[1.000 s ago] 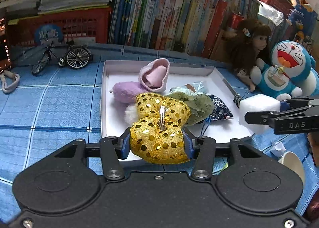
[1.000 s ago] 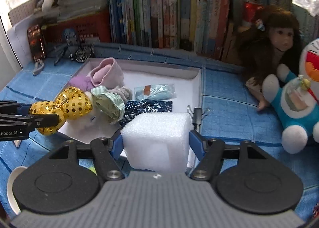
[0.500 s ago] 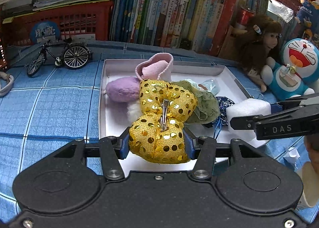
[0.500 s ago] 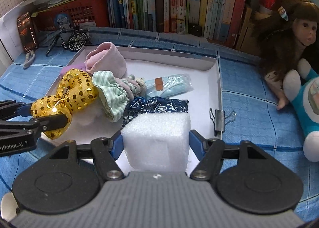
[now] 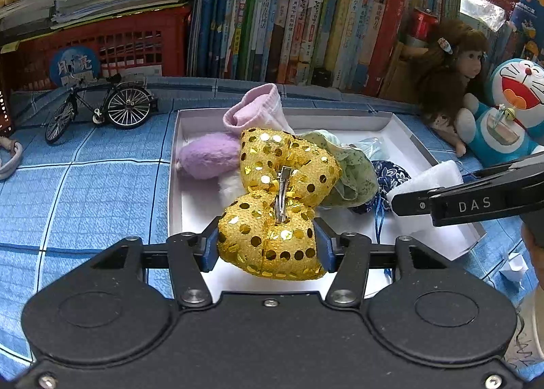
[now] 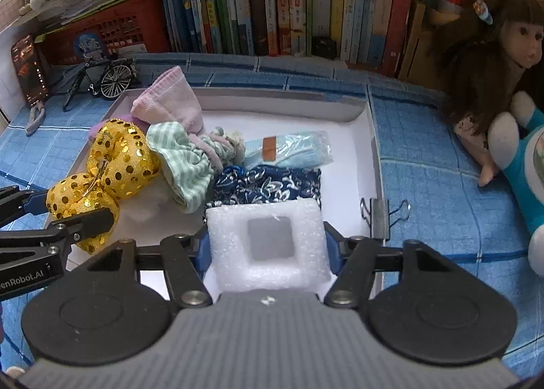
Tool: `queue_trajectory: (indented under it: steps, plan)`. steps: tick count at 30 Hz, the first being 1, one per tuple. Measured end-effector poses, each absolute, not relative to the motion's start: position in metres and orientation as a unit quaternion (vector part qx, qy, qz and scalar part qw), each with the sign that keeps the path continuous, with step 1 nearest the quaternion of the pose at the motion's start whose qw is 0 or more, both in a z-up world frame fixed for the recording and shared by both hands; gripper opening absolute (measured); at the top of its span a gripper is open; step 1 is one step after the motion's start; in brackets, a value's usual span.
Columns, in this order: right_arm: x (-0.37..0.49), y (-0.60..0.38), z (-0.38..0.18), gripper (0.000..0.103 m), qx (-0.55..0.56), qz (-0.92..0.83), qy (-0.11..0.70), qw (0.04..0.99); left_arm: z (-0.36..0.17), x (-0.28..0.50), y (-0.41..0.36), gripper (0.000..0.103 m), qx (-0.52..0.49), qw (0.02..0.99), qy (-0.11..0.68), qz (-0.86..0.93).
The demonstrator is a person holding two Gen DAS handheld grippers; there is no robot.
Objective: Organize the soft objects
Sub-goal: 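Lower the bow and foam cube into the tray, open both tools and withdraw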
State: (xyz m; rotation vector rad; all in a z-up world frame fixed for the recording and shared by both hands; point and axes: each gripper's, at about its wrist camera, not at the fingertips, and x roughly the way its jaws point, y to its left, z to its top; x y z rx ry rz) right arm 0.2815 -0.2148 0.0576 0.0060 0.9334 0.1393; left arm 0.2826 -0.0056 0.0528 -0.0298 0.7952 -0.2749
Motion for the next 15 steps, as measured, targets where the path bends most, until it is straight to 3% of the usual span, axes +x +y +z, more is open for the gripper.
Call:
queue_trajectory:
  steps: [9,15]
  plan:
    - [0.269,-0.216,0.069,0.08,0.007,0.083,0.438,0.895,0.061,0.273,-0.003,0.062,-0.011,0.916,0.378,-0.131]
    - [0.253,-0.223,0.084,0.082,0.017,0.086,0.42,0.903,0.072,0.258,0.003,0.067,-0.013,0.919,0.372,-0.13]
